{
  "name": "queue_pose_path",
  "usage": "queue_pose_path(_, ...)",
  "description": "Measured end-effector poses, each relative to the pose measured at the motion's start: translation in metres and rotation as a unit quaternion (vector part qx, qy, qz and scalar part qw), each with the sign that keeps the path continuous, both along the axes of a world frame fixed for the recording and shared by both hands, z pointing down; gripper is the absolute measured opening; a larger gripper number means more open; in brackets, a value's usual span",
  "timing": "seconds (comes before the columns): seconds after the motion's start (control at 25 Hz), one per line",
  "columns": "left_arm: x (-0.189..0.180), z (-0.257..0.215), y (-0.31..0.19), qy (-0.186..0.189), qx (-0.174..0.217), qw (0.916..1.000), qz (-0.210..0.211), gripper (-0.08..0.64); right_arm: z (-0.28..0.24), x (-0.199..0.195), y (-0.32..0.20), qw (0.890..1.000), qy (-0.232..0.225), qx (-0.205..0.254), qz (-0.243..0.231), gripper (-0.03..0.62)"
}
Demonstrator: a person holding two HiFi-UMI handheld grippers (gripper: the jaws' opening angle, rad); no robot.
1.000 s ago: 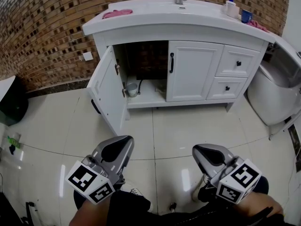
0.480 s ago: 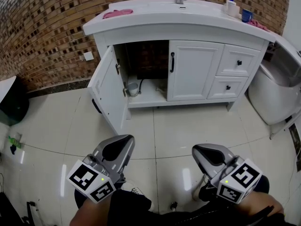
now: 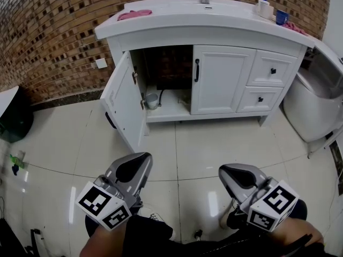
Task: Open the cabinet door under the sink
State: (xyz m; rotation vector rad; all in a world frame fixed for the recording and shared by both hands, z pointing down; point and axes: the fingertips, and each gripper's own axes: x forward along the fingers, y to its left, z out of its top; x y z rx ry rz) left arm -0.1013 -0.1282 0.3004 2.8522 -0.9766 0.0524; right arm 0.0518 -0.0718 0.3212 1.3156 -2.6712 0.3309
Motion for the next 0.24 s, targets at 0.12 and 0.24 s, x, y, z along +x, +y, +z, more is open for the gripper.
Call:
queue_pose_path(0.12, 0.0017, 0.0004, 0.001, 0.001, -0.001, 1.0, 0.002, 0.005, 0.0016, 0.0, -0.0004, 1.0, 0.001, -0.002, 0.0, 0.008)
queue_pose_path(0.24, 0.0042, 0.0004, 0.002, 0.002, -0.001, 1.0, 0.005, 0.005, 0.0021, 0.0004, -0.0011, 1.0, 0.001, -0.004, 0.0, 0.008)
